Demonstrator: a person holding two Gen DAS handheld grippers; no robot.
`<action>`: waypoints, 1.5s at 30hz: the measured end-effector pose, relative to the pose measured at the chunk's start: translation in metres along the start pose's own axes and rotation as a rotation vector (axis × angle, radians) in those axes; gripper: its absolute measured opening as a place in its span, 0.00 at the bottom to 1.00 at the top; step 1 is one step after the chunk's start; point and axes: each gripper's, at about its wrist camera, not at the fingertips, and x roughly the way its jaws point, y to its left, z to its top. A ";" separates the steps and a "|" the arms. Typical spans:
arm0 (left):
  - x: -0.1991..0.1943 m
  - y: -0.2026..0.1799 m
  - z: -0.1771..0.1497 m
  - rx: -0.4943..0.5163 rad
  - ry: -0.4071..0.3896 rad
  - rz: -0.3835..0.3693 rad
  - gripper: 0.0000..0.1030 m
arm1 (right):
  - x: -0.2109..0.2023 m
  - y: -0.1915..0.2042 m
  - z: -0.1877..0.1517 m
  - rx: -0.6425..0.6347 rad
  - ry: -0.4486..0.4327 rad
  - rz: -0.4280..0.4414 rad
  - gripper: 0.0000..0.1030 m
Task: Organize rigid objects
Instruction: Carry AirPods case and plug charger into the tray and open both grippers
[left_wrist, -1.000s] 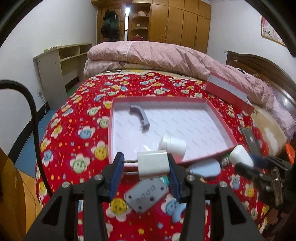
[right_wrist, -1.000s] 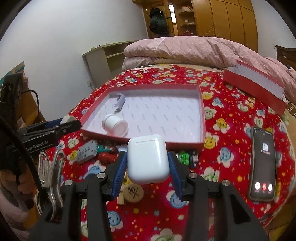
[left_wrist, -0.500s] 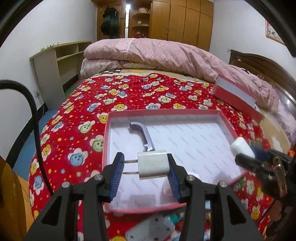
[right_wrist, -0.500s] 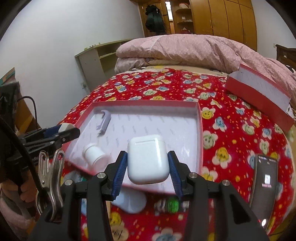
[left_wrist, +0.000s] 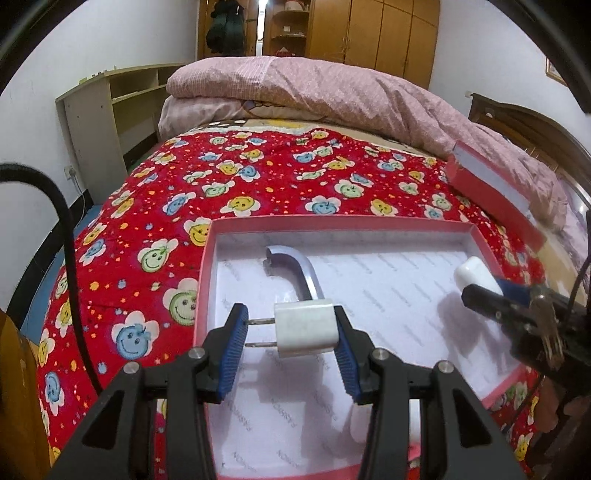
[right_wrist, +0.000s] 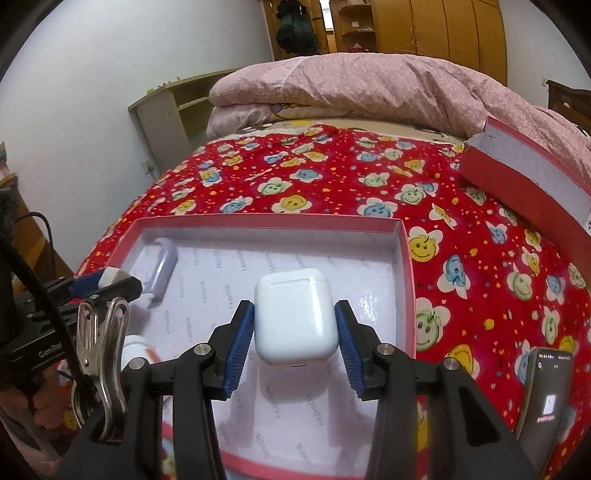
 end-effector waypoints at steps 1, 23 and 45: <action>0.002 -0.001 0.001 0.003 0.001 0.003 0.46 | 0.002 -0.001 0.001 -0.001 0.002 -0.002 0.44; 0.025 -0.001 0.019 0.003 -0.016 0.009 0.46 | 0.031 -0.005 0.007 -0.011 0.012 -0.055 0.44; 0.013 -0.010 0.020 0.044 -0.040 0.034 0.61 | 0.022 -0.006 0.009 0.013 -0.006 -0.030 0.51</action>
